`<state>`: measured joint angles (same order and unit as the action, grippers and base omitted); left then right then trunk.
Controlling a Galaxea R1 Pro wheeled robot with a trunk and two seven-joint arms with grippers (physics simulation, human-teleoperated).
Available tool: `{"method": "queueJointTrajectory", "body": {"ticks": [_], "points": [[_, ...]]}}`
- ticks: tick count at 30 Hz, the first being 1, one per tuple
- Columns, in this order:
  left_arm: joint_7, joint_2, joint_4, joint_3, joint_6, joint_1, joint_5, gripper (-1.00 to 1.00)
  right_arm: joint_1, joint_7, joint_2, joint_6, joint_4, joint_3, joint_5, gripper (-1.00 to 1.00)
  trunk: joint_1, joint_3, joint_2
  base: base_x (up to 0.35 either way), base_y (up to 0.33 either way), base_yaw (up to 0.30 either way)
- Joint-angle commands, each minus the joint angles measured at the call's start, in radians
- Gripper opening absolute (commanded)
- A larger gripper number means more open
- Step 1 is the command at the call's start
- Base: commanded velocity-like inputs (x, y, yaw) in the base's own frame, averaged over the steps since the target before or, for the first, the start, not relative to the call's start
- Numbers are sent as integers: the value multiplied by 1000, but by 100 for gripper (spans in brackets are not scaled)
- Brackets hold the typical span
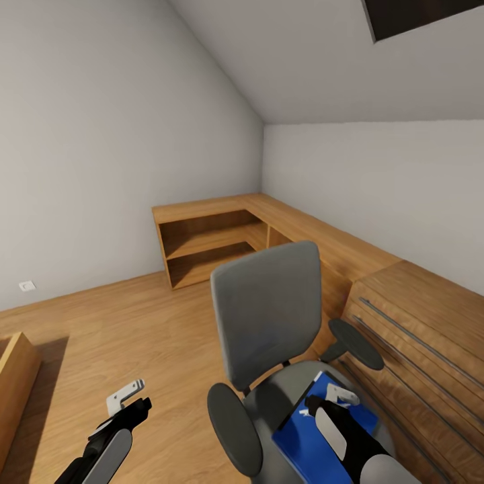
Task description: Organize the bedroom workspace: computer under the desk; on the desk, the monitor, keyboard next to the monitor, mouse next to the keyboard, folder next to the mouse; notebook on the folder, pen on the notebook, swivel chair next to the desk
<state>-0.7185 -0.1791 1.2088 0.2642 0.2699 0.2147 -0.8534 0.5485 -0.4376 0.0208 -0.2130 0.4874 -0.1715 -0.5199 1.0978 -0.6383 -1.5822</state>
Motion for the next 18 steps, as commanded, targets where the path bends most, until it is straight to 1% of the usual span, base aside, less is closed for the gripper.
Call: {"method": "queueJointTrajectory", "body": {"ticks": [1, 18], "points": [[-7, -1, 2, 3, 3, 1, -4, 100, 1, -8, -1, -5, 2, -7, -6, 100, 0, -1, -1, 0, 0, 0], [-7, 0, 2, 3, 2, 0, -4, 100, 1, -8, -1, -5, 2, -8, -5, 100, 0, -1, -1, 0, 0, 0]]}}
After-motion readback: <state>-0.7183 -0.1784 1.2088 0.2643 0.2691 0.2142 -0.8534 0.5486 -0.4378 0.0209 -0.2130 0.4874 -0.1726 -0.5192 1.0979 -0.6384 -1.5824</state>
